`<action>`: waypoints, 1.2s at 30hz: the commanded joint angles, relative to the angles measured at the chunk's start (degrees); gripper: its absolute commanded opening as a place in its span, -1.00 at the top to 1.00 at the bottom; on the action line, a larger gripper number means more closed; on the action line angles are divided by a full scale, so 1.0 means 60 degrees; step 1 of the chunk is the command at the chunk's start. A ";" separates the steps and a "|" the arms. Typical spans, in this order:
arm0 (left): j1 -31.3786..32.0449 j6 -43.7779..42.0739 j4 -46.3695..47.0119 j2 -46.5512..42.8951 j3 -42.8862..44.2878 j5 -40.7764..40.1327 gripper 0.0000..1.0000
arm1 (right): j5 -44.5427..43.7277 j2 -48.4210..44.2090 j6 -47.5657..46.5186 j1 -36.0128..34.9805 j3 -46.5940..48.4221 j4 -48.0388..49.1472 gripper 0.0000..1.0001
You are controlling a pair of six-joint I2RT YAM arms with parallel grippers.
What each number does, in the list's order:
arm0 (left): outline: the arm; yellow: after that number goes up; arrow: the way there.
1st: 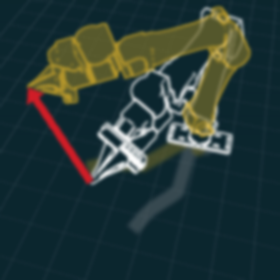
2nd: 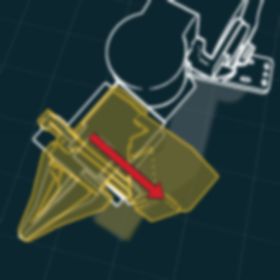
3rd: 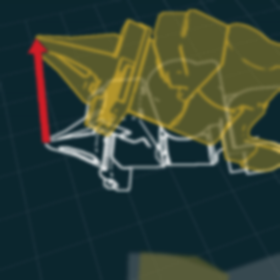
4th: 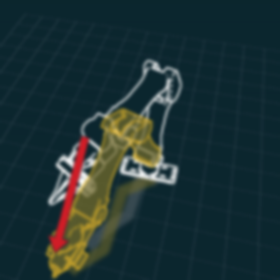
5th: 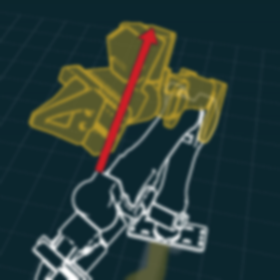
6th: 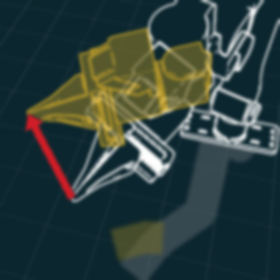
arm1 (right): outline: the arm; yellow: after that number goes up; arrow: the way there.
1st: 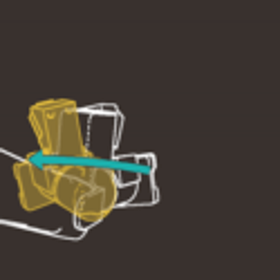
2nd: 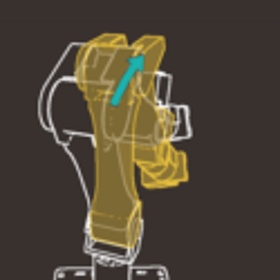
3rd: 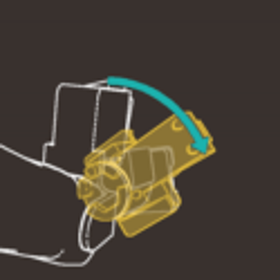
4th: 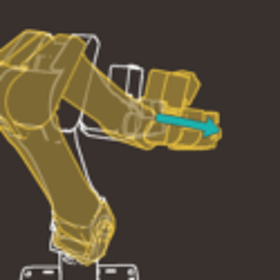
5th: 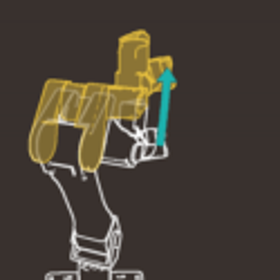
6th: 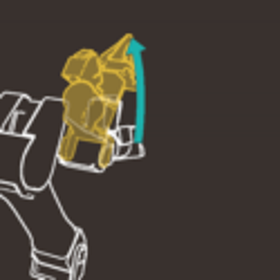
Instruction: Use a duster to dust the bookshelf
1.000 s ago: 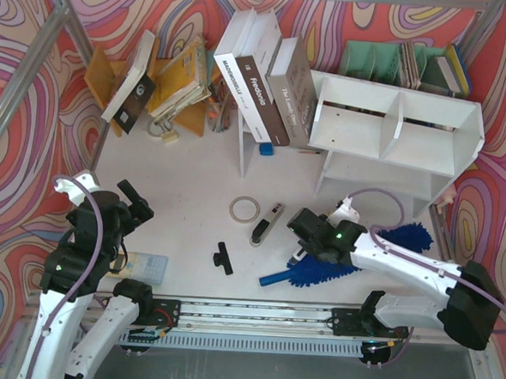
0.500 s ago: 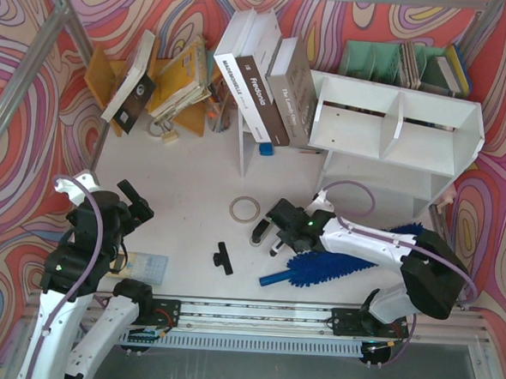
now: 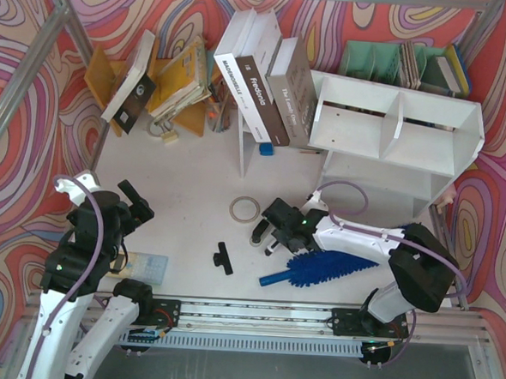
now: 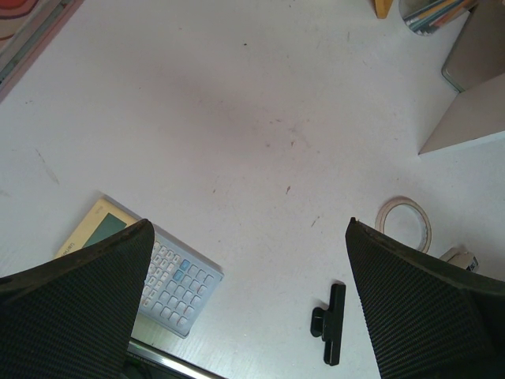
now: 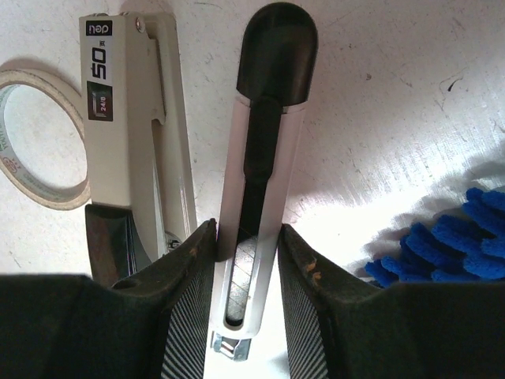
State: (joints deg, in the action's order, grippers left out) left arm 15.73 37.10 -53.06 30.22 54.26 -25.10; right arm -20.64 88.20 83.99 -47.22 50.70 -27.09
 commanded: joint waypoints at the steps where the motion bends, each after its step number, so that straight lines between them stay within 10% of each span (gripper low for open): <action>1: 0.0016 0.0010 -0.0098 -0.0041 -0.0124 0.0037 -0.97 | -0.0131 0.0026 0.0086 0.0006 0.0306 0.0001 0.19; 24: 0.0015 -0.0518 -0.0003 0.0303 0.0123 0.0828 -0.96 | -0.1579 -0.4198 0.1230 0.0019 -0.1354 -0.3665 -0.22; 36: 0.0016 -0.0004 0.0067 -0.0109 0.0134 0.1616 -0.97 | -0.1791 -0.5260 0.1241 0.0186 -0.2104 -0.5266 -0.85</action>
State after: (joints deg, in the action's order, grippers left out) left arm 15.73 34.79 -53.01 28.88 55.09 -19.38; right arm -27.83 58.92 89.43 -46.63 39.62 -51.94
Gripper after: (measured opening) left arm 0.984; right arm 0.900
